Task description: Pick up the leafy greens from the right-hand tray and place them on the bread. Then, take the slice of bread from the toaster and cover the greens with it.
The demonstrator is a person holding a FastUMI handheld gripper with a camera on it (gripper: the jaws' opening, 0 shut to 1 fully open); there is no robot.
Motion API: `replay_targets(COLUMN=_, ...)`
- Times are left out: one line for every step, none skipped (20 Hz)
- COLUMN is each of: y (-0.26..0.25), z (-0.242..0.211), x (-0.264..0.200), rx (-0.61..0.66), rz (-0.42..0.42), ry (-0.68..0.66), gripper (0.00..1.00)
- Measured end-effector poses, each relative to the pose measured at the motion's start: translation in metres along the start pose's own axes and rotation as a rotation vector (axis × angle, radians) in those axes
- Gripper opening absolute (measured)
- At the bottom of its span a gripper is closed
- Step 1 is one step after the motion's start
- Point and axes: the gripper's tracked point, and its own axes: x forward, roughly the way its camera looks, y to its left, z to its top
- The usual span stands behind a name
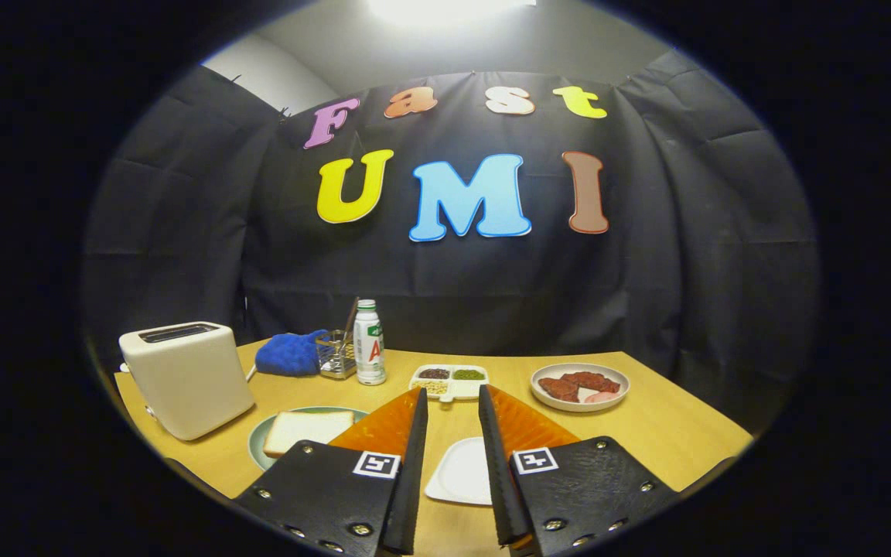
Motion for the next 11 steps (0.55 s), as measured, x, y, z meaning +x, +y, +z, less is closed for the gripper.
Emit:
replay_targets(y=-0.015, z=-0.003, x=-0.003, rx=-0.02, rz=0.003, ry=0.004, gripper=0.39)
replay_targets(y=-0.029, z=-0.006, x=-0.007, rx=-0.028, rz=0.003, ry=0.013, gripper=0.39)
replay_targets(y=-0.042, z=-0.007, x=-0.012, rx=-0.027, rz=0.008, ry=0.016, gripper=0.39)
replay_targets(y=-0.053, z=-0.006, x=-0.016, rx=-0.021, rz=0.016, ry=0.01, gripper=0.39)
replay_targets(y=-0.067, z=-0.005, x=-0.019, rx=-0.015, rz=0.018, ry=0.0, gripper=0.39)
replay_targets(y=-0.08, z=-0.005, x=-0.021, rx=-0.017, rz=0.024, ry=-0.009, gripper=0.39)
replay_targets(y=-0.095, z=-0.009, x=-0.021, rx=-0.02, rz=0.031, ry=-0.005, gripper=0.39)
replay_targets(y=-0.112, z=-0.013, x=-0.021, rx=-0.034, rz=0.036, ry=0.003, gripper=0.39)
replay_targets(y=-0.138, z=-0.016, x=-0.019, rx=-0.051, rz=0.015, ry=0.008, gripper=0.39)
replay_targets(y=-0.168, z=-0.018, x=-0.019, rx=-0.062, rz=-0.026, ry=0.003, gripper=0.39)
replay_targets(y=-0.194, z=-0.014, x=-0.02, rx=-0.084, rz=-0.047, ry=-0.025, gripper=0.38)
